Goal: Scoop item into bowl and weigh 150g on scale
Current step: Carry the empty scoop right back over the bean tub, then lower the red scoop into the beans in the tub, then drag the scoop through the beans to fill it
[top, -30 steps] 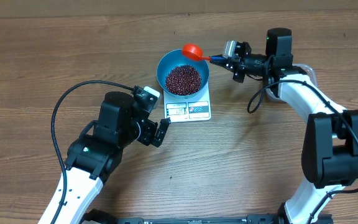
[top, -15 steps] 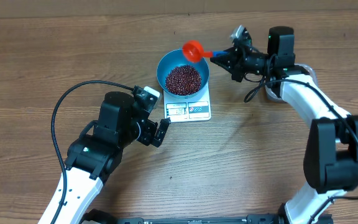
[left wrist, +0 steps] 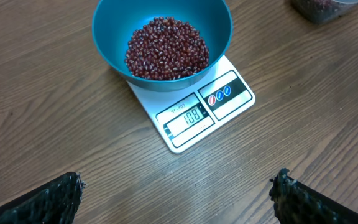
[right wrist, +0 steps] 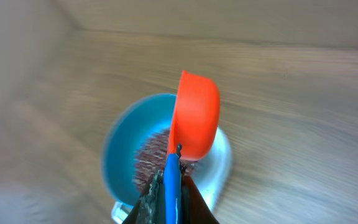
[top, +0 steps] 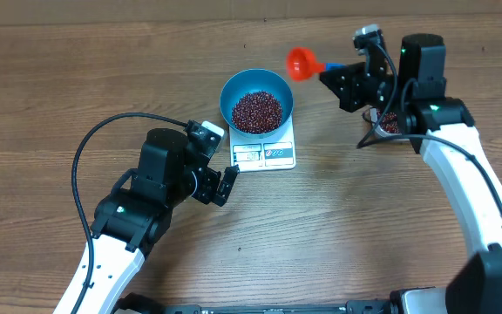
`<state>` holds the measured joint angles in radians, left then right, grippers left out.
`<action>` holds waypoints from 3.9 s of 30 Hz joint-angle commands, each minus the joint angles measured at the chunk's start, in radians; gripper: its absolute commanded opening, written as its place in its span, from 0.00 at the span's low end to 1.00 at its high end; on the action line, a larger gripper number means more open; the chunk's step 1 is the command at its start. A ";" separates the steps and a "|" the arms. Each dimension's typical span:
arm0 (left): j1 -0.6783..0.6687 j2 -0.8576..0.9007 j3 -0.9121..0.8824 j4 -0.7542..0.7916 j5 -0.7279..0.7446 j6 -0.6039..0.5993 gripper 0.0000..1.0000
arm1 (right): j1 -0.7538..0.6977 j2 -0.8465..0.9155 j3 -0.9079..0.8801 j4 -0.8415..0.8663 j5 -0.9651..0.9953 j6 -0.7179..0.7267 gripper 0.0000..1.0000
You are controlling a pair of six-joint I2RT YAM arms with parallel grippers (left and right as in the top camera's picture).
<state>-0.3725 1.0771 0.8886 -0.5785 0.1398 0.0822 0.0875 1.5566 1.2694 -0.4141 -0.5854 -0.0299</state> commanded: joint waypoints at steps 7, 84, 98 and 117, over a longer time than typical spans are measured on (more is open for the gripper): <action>0.004 -0.017 -0.003 0.002 0.014 0.019 1.00 | 0.001 -0.134 0.002 -0.150 0.606 0.016 0.04; 0.004 -0.017 -0.003 0.002 0.014 0.019 1.00 | -0.290 0.166 0.001 -0.411 0.299 -0.221 0.04; 0.004 -0.017 -0.003 0.002 0.014 0.019 1.00 | -0.409 0.271 0.001 -0.407 0.001 -0.293 0.04; 0.004 -0.017 -0.003 0.002 0.014 0.019 1.00 | -0.437 0.345 0.001 -0.365 -0.019 -0.293 0.04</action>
<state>-0.3725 1.0771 0.8883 -0.5785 0.1398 0.0822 -0.3599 1.8374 1.2781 -0.7765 -0.6357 -0.3199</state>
